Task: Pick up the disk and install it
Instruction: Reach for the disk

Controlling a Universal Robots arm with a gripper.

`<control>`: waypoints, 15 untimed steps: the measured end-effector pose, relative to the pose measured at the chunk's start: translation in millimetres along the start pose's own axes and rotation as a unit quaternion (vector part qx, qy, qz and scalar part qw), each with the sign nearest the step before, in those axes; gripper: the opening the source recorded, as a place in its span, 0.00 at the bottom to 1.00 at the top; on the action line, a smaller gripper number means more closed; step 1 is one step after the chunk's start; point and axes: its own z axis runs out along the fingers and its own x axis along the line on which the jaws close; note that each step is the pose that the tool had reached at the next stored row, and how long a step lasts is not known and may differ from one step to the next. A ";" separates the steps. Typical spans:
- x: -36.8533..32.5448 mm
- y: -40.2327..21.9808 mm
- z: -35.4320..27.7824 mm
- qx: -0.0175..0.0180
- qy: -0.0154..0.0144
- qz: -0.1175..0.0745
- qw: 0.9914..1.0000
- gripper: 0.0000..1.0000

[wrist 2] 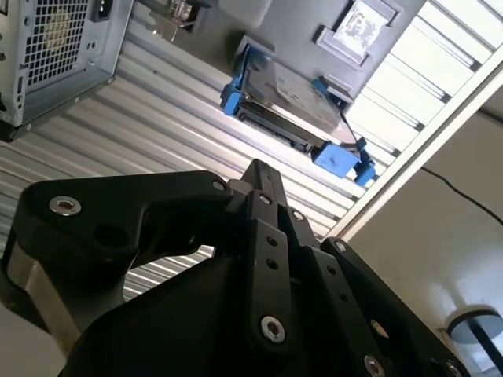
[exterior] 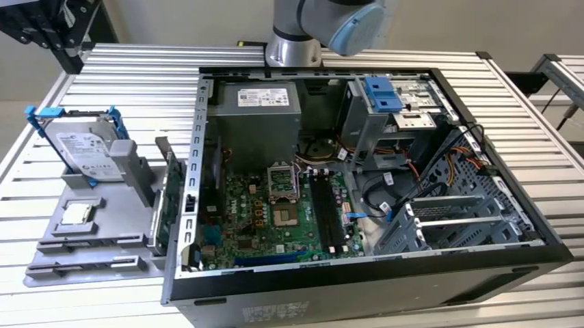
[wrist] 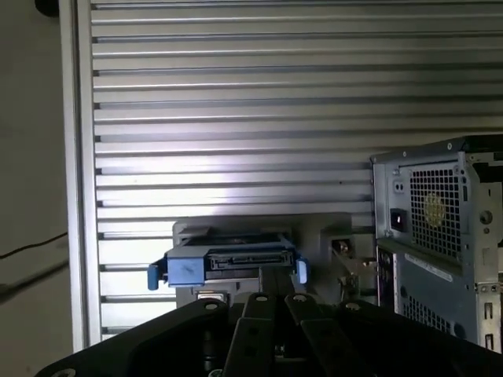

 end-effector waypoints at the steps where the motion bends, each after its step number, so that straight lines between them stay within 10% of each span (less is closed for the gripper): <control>1: 3.1 -0.1 -0.1 0.000 0.000 0.000 1.000 0.00; 15: 33.3 -1.2 -0.3 -0.001 0.000 -0.027 1.000 0.00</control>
